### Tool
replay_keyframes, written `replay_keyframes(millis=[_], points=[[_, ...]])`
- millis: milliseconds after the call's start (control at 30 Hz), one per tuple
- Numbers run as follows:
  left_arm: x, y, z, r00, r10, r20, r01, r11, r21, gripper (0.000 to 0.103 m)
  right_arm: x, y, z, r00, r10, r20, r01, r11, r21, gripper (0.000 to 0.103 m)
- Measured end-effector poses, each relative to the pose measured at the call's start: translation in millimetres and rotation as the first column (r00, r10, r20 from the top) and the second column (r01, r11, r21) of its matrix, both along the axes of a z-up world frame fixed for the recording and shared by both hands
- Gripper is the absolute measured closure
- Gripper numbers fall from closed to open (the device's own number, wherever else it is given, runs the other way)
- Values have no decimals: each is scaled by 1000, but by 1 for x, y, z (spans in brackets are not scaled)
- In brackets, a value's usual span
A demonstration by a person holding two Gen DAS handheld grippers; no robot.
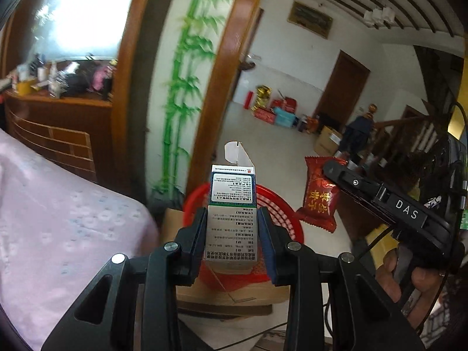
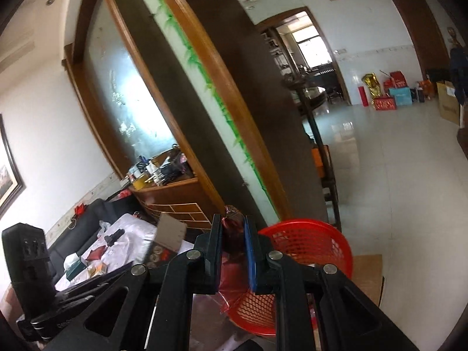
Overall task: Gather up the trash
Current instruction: 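Carry the medicine box and red snack bag to the red basket and release both, then swing both tools back toward the table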
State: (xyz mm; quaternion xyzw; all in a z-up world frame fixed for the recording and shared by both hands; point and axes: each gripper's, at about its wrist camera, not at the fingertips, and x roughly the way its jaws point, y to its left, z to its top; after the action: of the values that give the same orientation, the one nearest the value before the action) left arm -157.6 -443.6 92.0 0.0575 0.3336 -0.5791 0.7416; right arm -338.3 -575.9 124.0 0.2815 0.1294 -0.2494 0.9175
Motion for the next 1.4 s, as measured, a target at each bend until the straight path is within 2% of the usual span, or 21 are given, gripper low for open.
replay_keyframes(millis=[267, 633, 767, 867, 900, 967, 1067, 1167, 1200, 1267, 1300, 1367, 1400], points=[[3, -36, -24, 999, -32, -28, 34, 998, 58, 70, -7, -24, -19, 999, -29, -20, 30, 998, 56, 89], [8, -59, -52, 997, -35, -73, 44, 992, 115, 70, -4, -39, -36, 998, -46, -52, 51, 994, 93, 89], [11, -65, -61, 998, -22, -61, 30, 991, 133, 70, -1, -45, -40, 997, -53, -59, 59, 992, 111, 88], [15, -64, -66, 998, -15, -65, 24, 990, 138, 56, 2, -47, -43, 997, -51, -61, 59, 990, 128, 82], [16, -61, -65, 998, -12, -69, 21, 991, 130, 54, 2, -47, -44, 996, -57, -67, 65, 990, 127, 82], [18, -54, -63, 997, -16, -80, 25, 993, 115, 51, 3, -48, -44, 996, -62, -64, 71, 988, 138, 74], [20, -35, -54, 998, 8, -62, -2, 995, 99, 50, 1, -46, -41, 997, -60, -49, 67, 988, 141, 66], [27, -2, -41, 997, 58, -53, -54, 996, 74, 47, 2, -39, -33, 998, -50, -34, 54, 990, 133, 64], [31, 16, -34, 995, 91, -51, -88, 994, 62, 44, 4, -34, -30, 999, -41, -25, 44, 991, 129, 61], [35, 45, -22, 988, 147, -37, -146, 988, 41, 36, 11, -22, -26, 1000, -7, -8, 8, 992, 123, 44], [36, 57, -18, 985, 172, -26, -171, 985, 38, 32, 16, -13, -23, 1000, 21, 4, -22, 993, 113, 41], [41, 93, -7, 967, 253, 19, -254, 967, 29, 31, 29, 6, -18, 997, 69, 27, -72, 993, 98, 31], [44, 109, -2, 957, 287, 37, -288, 957, 26, 31, 36, 16, -15, 994, 104, 39, -107, 990, 91, 31]])
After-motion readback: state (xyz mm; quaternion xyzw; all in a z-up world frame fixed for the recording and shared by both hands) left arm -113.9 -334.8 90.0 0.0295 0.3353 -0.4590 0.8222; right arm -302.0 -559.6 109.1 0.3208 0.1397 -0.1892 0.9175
